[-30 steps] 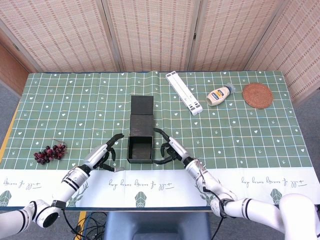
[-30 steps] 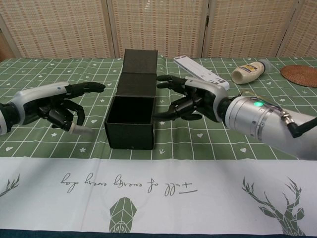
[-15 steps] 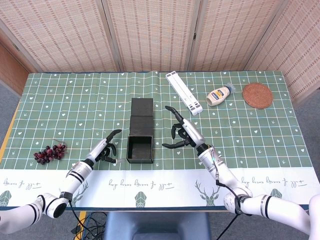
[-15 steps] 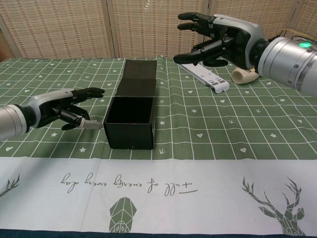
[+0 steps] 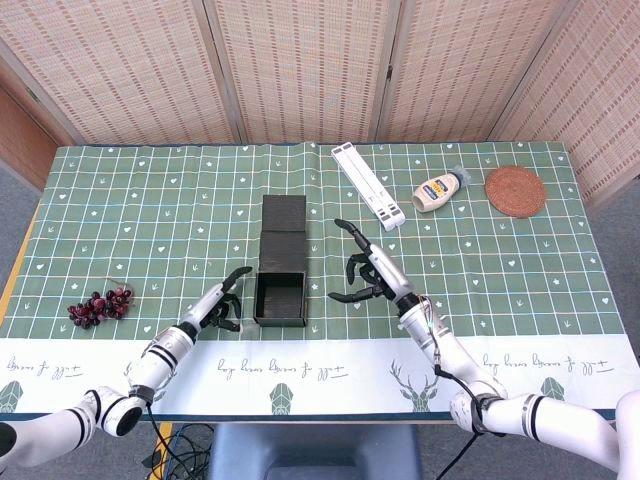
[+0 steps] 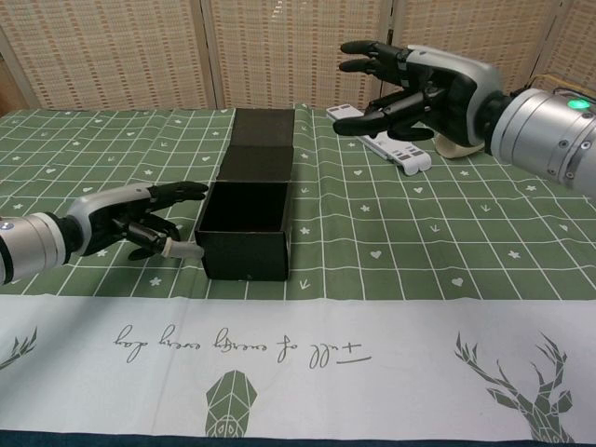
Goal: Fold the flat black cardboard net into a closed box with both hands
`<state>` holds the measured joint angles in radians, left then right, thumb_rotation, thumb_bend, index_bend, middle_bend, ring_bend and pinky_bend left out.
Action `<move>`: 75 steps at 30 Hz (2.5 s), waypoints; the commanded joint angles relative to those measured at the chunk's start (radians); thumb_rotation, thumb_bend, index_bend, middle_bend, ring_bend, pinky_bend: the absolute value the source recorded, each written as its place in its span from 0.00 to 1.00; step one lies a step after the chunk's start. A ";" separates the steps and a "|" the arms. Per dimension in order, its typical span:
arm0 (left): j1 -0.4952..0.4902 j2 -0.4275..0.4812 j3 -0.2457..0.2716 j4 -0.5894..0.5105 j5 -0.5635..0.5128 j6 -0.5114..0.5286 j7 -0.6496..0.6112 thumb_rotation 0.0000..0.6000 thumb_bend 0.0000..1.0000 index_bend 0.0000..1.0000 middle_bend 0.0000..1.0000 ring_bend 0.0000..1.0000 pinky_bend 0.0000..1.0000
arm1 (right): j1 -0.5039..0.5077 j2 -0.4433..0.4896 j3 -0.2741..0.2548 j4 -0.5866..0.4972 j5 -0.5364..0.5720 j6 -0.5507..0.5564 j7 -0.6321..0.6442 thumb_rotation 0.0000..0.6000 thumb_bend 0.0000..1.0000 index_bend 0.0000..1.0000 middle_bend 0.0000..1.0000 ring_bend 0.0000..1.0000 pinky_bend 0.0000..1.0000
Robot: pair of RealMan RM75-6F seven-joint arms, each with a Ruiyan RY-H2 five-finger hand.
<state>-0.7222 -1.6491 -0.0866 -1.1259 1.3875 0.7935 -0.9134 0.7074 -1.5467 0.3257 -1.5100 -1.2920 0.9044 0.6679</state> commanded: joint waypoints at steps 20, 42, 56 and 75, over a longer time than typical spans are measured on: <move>0.027 -0.134 -0.075 0.081 -0.042 0.056 -0.016 1.00 0.12 0.34 0.33 0.68 0.85 | -0.015 -0.044 -0.022 0.090 0.053 -0.004 0.004 1.00 0.11 0.00 0.04 0.66 1.00; 0.059 0.091 -0.018 -0.277 0.115 0.177 0.001 1.00 0.12 0.35 0.35 0.65 0.85 | 0.173 -0.254 0.088 0.353 0.292 -0.201 -0.183 1.00 0.12 0.00 0.10 0.66 1.00; 0.008 0.077 -0.002 -0.267 0.105 0.106 0.051 1.00 0.12 0.35 0.35 0.65 0.85 | 0.226 -0.299 0.205 0.323 0.271 -0.161 -0.122 1.00 0.09 0.00 0.15 0.66 1.00; 0.029 -0.054 -0.125 -0.169 -0.263 0.090 0.430 1.00 0.12 0.33 0.35 0.65 0.85 | 0.264 -0.045 0.075 0.084 0.127 -0.366 -0.252 1.00 0.00 0.00 0.21 0.67 1.00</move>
<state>-0.7069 -1.6788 -0.1902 -1.2968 1.1722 0.8605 -0.5329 0.9518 -1.5958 0.4257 -1.4356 -1.1584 0.5285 0.4710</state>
